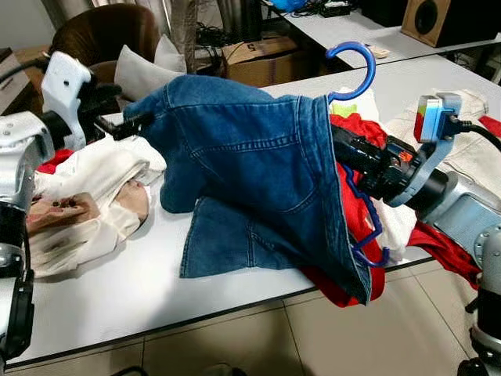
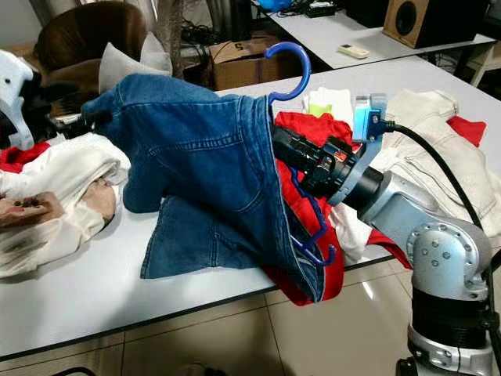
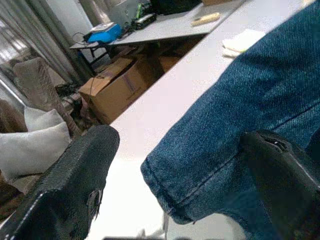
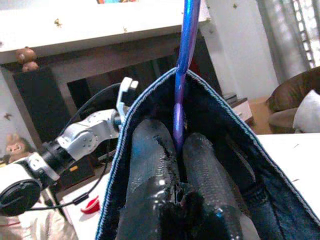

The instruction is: Hang hanger

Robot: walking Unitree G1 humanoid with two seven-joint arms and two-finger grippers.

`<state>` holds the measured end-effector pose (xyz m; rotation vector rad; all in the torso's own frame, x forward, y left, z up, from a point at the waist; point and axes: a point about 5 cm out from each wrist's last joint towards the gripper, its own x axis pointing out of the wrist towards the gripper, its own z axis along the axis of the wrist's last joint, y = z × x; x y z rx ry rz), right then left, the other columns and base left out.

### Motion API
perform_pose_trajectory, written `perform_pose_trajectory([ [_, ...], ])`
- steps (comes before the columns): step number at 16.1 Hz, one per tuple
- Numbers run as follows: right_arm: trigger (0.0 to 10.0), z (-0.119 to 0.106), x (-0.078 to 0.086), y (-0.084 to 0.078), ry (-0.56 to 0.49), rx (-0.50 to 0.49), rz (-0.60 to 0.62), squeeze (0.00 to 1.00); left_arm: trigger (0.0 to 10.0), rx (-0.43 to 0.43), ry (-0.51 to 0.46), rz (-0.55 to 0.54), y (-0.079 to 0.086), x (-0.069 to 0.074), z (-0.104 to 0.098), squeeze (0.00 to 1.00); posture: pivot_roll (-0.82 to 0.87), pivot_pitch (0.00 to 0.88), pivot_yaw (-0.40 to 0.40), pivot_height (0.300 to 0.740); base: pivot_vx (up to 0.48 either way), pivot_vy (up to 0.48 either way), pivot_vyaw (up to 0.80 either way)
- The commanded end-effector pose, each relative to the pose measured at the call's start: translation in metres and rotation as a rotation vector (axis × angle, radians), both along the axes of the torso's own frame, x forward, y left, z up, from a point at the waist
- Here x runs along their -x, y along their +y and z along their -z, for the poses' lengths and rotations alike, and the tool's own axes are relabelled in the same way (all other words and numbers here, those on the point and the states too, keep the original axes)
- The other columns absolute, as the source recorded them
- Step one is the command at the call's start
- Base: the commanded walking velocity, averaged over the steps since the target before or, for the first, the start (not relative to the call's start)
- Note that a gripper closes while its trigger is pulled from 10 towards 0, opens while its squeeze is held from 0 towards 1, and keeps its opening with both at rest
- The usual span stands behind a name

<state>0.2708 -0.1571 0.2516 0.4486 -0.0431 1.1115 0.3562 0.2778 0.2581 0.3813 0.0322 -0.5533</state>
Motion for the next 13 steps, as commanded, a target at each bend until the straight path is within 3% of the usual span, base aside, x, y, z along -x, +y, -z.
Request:
perform_pose_trajectory([
  [1, 10.0, -0.007, 0.007, 0.003, -0.038, -0.007, -0.048, 0.00, 9.0, -0.014, 0.010, 0.044, 0.001, 0.002, 0.001, 0.00, -0.11, 0.000, 0.135, 0.719, 0.000, 0.000, 0.00],
  [2, 10.0, -0.007, 0.008, 0.002, -0.038, -0.006, -0.049, 0.00, 7.3, 0.002, 0.013, 0.073, -0.001, 0.003, 0.004, 0.00, -0.11, 0.000, 0.135, 0.719, 0.000, 0.000, 0.00],
  [5, 10.0, -0.006, 0.008, 0.001, -0.038, -0.002, -0.057, 0.00, 0.0, -0.014, 0.020, 0.122, -0.005, 0.003, 0.013, 0.00, -0.11, 0.000, 0.132, 0.719, 0.000, 0.000, 0.00],
  [13, 10.0, 0.001, 0.011, -0.002, -0.034, 0.052, -0.044, 0.00, 0.0, 0.086, 0.070, 0.212, -0.006, 0.012, 0.029, 0.00, -0.12, 0.000, 0.132, 0.719, 0.000, 0.000, 0.00],
])
